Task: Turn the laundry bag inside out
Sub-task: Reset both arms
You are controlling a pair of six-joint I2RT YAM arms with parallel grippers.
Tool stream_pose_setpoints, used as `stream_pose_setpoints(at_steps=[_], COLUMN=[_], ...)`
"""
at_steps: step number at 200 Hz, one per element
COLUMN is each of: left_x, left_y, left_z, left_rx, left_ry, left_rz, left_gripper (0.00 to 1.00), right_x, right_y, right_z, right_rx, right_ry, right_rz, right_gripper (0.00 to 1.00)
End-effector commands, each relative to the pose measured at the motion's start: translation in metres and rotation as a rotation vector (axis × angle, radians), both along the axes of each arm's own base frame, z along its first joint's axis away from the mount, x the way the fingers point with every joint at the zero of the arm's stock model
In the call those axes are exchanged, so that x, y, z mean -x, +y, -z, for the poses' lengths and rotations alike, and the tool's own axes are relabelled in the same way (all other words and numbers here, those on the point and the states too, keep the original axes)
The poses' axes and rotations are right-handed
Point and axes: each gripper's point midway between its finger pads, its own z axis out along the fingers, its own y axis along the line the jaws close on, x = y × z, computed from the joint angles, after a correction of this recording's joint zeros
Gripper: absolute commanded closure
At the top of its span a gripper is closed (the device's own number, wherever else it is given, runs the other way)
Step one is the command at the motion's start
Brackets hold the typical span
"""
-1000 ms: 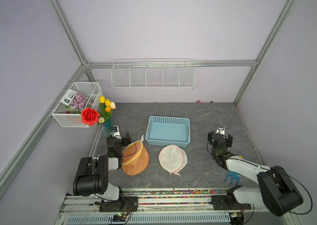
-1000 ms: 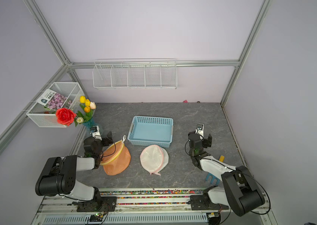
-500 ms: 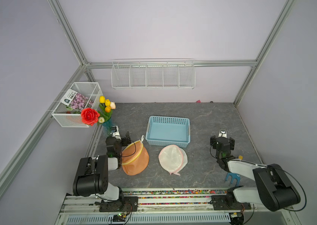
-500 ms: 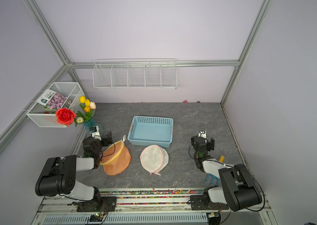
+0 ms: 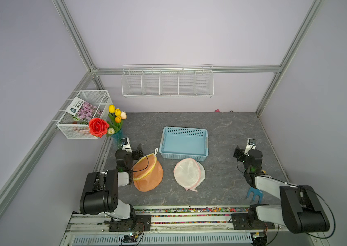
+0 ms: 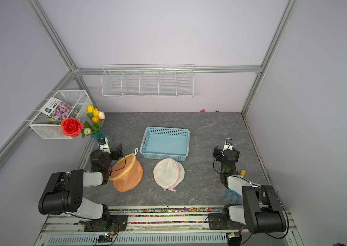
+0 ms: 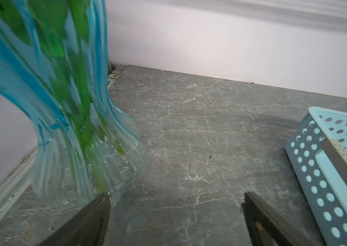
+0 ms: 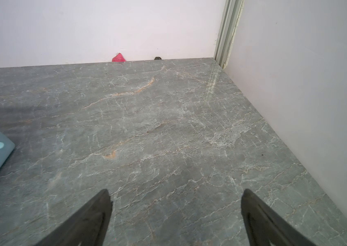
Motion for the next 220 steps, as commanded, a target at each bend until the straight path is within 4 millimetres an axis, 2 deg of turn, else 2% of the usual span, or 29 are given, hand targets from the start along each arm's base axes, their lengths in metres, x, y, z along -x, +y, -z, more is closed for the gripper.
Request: stream_pose_setpoints(at_steps=[1, 10, 21, 28, 36, 49, 69, 90, 117, 220], left_x=[-0.004, -0.003, -0.004, -0.003, -0.003, -0.003, -0.003, -0.003, -0.003, -0.003], left_y=[0.000, 0.000, 0.001, 0.001, 0.001, 0.001, 0.001, 0.001, 0.001, 0.001], left_z=[-0.010, -0.010, -0.010, -0.010, -0.010, -0.010, -0.010, -0.010, -0.010, -0.010], left_rx=[0.006, 0.007, 0.010, 0.011, 0.012, 0.013, 0.013, 0.012, 0.013, 0.013], left_ry=[-0.028, -0.027, -0.027, -0.027, -0.028, -0.028, -0.028, -0.028, -0.029, -0.029], left_rz=[0.008, 0.009, 0.009, 0.011, 0.012, 0.013, 0.013, 0.012, 0.014, 0.014], left_gripper=[0.00, 0.00, 0.00, 0.00, 0.00, 0.00, 0.00, 0.00, 0.00, 0.00], right_x=[0.001, 0.004, -0.003, -0.008, -0.011, -0.027, -0.024, -0.026, -0.025, -0.026], right_y=[0.004, -0.001, 0.000, -0.002, -0.007, 0.000, 0.006, 0.005, 0.004, 0.003], right_z=[-0.001, 0.014, 0.008, 0.010, 0.022, 0.020, 0.023, 0.020, 0.023, 0.022], right_rx=[-0.021, -0.021, -0.001, -0.009, -0.025, 0.041, 0.062, 0.079, 0.068, 0.072], right_ry=[-0.087, -0.111, -0.201, -0.133, 0.013, -0.028, 0.053, -0.011, 0.050, 0.044], right_rz=[-0.044, -0.019, -0.024, -0.009, 0.032, 0.004, 0.018, 0.024, 0.037, 0.048], right_gripper=[0.03, 0.03, 0.02, 0.02, 0.02, 0.01, 0.01, 0.01, 0.01, 0.01])
